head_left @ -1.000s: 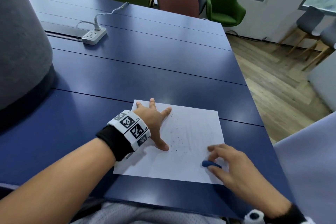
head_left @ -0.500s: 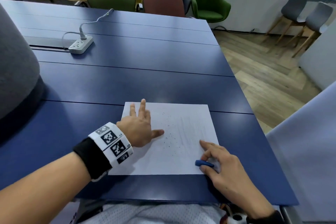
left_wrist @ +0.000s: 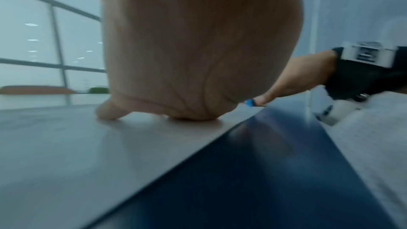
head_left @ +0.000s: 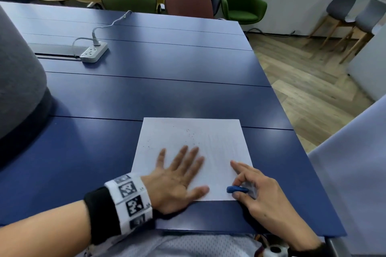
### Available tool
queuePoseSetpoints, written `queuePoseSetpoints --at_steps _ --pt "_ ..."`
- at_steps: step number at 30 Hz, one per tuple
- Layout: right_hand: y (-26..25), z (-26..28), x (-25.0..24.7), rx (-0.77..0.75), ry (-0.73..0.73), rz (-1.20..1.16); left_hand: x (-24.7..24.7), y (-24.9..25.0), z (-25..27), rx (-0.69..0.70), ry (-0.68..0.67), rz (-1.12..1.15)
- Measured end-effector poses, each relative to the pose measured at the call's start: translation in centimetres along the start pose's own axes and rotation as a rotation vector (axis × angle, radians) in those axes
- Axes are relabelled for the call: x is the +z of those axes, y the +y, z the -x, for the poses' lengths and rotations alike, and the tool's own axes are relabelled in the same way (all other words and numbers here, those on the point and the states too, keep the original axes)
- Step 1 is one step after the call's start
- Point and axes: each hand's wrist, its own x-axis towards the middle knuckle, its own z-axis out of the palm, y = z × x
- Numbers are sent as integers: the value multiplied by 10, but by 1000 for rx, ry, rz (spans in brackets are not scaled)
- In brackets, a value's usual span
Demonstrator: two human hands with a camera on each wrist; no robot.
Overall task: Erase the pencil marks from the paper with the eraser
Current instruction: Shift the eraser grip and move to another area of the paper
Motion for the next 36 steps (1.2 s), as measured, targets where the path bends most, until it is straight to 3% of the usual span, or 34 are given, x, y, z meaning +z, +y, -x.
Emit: queuePoseSetpoints --at_steps 2,4,6,9,11,13,18,20,22,28,30,33,36 --pt "0 0 0 -4 -2 -19 -11 -19 2 -198 -3 102" --pt "-1 1 1 -4 -12 -32 -18 -24 1 -275 38 146" --pt "-1 0 0 2 -9 -28 -16 -8 -3 -123 100 55" --pt "-1 1 -2 3 1 -28 -2 32 -5 206 63 -59" --pt "-2 1 -3 0 -4 -35 5 36 -6 265 32 -80" --pt "-2 1 -2 12 -10 -71 6 17 -6 205 43 -77" --pt "-1 2 -1 41 -28 -115 -17 -47 -3 -232 54 47" --pt "-3 2 -3 33 -31 -89 -29 -55 -8 -299 100 51" --pt "-4 1 -4 33 -28 -56 -38 -46 -17 -231 129 18" --pt "-6 1 -6 35 -11 6 -47 14 -51 160 70 -148" --pt "-5 1 -6 42 -8 2 -41 9 -54 194 42 -195" --pt "-4 1 -5 45 -13 -7 -35 -19 -45 40 27 -115" --pt "-5 1 -6 46 -21 -3 -40 -44 -35 -269 39 32"
